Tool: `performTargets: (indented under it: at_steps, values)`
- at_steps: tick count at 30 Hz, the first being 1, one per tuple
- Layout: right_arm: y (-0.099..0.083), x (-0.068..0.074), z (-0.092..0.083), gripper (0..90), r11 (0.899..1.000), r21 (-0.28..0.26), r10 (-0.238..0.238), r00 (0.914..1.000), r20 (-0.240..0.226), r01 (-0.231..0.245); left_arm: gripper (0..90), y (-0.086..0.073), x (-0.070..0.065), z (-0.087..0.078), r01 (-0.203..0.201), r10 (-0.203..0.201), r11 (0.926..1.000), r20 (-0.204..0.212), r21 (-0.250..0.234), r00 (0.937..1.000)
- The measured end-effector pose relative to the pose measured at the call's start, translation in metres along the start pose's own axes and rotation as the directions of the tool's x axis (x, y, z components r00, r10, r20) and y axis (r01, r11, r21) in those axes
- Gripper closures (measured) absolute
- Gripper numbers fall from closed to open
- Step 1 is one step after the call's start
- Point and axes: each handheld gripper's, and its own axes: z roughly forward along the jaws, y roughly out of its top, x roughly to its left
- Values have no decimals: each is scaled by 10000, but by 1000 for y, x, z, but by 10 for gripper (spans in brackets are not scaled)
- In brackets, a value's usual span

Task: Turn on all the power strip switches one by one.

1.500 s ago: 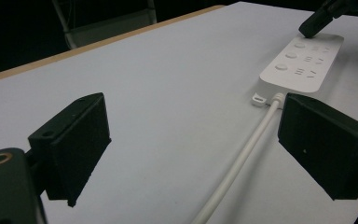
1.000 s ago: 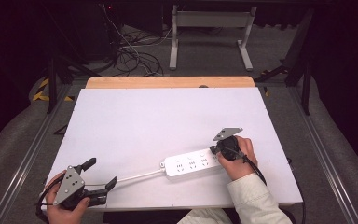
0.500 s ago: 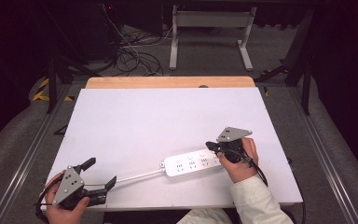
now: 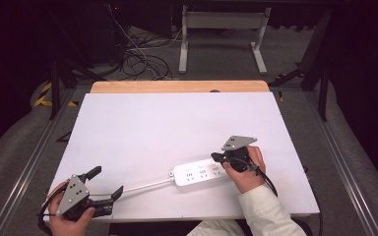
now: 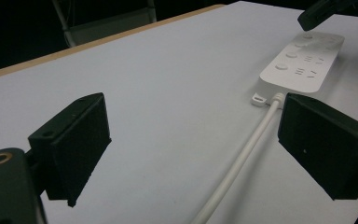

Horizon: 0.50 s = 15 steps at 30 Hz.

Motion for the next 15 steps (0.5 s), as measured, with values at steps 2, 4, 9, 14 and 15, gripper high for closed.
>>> performTargets:
  at_steps: [2,4,9,14,15]
  values:
    - [0,0,1,900,10000,32,13,10000,-20,-13,96,0,0,0,-13,13,10000,0,1,10000]
    - [-1,0,4,900,9999,130,11,10000,-60,-10,96,0,-1,0,-72,72,10000,32,15,10000]
    - [-2,2,10,900,9993,379,-16,10000,-52,18,95,0,-1,0,-119,119,9999,52,32,9999]
    - [-4,2,12,900,9987,500,-62,10000,-54,65,94,0,-1,0,-74,74,10000,36,13,10000]
    - [-4,2,12,900,9987,500,-62,10000,-54,65,94,0,-1,0,-71,71,10000,41,12,10000]
